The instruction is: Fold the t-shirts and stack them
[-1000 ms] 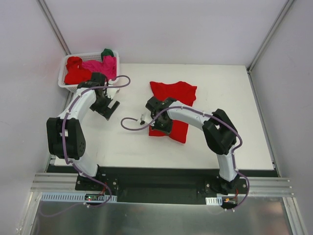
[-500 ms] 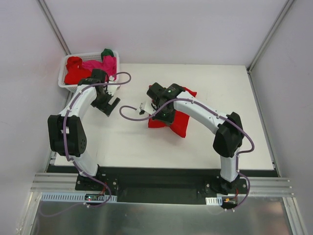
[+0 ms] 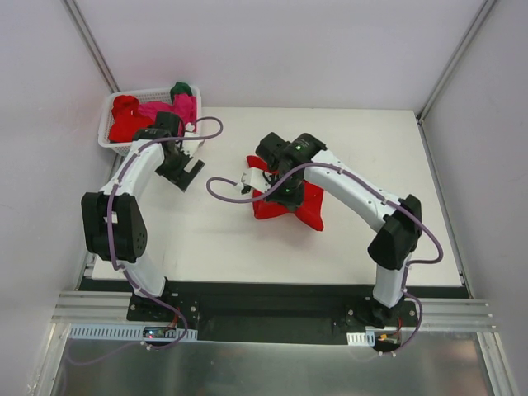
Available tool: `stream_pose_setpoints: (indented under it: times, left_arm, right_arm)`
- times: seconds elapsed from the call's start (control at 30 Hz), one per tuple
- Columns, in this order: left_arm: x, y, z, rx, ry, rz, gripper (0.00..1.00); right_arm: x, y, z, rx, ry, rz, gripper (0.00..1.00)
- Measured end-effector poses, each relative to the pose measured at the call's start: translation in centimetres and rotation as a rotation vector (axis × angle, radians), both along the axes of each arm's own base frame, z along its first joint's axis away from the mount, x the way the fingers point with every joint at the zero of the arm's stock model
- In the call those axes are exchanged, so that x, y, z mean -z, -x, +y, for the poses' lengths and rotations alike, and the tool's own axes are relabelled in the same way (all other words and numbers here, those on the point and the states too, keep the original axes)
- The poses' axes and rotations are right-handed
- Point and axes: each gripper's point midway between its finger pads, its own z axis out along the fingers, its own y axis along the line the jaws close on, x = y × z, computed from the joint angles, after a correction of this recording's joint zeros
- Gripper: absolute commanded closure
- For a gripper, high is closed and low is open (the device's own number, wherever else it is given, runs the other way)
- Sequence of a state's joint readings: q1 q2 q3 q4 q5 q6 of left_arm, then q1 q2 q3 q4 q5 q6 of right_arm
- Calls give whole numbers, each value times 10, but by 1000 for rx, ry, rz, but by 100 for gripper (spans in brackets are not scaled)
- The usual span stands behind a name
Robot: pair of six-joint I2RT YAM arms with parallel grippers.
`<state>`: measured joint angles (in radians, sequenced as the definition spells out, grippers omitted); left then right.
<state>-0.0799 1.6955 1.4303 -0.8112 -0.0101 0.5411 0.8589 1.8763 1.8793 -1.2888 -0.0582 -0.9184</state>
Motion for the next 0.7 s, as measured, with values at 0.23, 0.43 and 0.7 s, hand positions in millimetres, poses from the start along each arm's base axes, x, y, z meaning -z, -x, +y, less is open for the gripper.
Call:
stream_pose_setpoints:
  times: [0.23, 0.43, 0.7]
  left_arm:
    - [1, -1, -5, 15, -1, 3, 1]
    - [1, -1, -7, 22, -2, 4, 1]
    - [1, -1, -7, 29, -5, 3, 1]
  right_arm:
    - [-17, 22, -1, -79, -79, 41, 99]
    - [-22, 41, 2, -149, -135, 93, 99]
    - [-15, 53, 3, -208, -148, 145, 99]
